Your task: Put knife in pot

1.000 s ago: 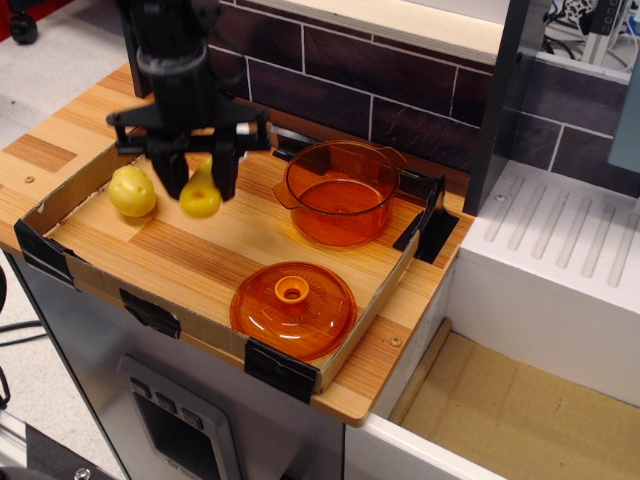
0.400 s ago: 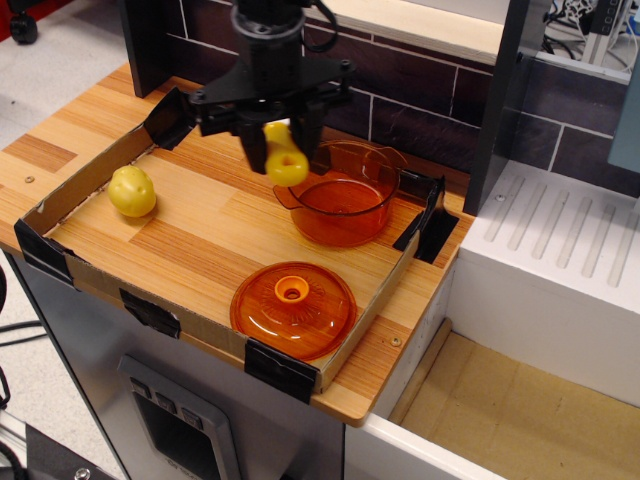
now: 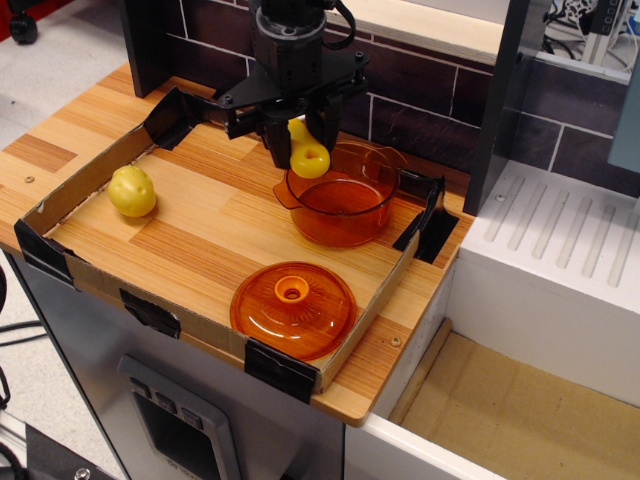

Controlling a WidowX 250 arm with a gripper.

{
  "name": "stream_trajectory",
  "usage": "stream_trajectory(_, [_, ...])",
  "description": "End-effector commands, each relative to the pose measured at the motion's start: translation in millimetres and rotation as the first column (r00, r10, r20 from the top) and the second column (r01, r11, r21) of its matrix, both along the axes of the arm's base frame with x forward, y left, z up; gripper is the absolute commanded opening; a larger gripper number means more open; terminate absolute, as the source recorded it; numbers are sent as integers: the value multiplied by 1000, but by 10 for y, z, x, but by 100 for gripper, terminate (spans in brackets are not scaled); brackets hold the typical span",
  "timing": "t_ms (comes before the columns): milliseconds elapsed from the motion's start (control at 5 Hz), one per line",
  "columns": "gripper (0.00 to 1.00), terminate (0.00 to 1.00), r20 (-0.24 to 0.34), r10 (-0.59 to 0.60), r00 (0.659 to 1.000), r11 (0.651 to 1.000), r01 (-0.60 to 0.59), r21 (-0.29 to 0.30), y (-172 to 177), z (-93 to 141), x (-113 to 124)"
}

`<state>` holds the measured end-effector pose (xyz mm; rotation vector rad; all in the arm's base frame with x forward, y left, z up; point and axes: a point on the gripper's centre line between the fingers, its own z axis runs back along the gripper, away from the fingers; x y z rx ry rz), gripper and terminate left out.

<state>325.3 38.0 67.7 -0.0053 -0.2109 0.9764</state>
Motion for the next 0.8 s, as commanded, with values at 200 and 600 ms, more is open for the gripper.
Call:
stream_trajectory(200, [0, 0, 30, 43, 999, 999, -43, 0, -66, -3, 259])
stream_trajectory(600, [0, 0, 18, 27, 999, 1000, -27, -9, -171, 10, 271])
